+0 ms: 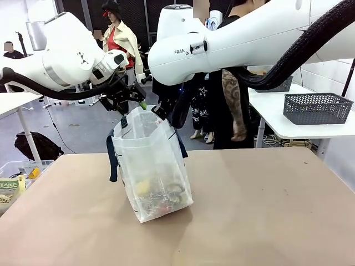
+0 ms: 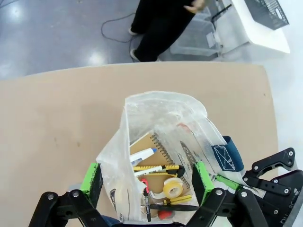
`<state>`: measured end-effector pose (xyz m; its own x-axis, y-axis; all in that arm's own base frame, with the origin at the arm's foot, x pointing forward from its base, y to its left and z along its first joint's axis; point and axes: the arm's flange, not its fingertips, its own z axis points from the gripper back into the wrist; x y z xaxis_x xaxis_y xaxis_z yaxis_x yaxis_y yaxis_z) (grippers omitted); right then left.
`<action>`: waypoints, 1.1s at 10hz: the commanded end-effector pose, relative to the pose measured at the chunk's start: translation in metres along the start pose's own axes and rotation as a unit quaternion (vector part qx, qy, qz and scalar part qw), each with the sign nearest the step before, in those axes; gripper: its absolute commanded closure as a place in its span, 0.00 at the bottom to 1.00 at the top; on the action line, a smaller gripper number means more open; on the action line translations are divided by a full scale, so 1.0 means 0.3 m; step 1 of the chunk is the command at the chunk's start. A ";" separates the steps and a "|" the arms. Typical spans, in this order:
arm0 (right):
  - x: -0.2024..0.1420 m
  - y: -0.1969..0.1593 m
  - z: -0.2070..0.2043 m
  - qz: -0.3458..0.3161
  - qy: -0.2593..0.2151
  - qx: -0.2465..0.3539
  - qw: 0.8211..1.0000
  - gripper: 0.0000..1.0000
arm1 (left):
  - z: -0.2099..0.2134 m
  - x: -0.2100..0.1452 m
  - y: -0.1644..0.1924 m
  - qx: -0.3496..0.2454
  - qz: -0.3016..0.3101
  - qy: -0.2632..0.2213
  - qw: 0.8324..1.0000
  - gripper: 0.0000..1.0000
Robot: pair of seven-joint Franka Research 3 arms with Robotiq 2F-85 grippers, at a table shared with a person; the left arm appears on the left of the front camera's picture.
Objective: Transfer purchased items from the store into the shopping bag.
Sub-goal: Move the Reusable shopping bag to the right side of the table.
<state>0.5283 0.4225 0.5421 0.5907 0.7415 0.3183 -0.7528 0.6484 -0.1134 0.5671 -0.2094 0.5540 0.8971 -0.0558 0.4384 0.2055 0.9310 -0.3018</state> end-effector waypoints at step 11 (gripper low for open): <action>0.075 0.076 -0.043 0.029 0.033 -0.005 0.999 1.00 | -0.114 0.087 -0.004 -0.105 0.019 0.076 0.991 0.02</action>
<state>0.5227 0.4473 0.5329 0.5702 0.7759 0.2698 -0.7812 0.6137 -0.1139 0.5987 -0.2210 0.5319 0.9479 -0.0660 0.3116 0.2257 0.8294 -0.5110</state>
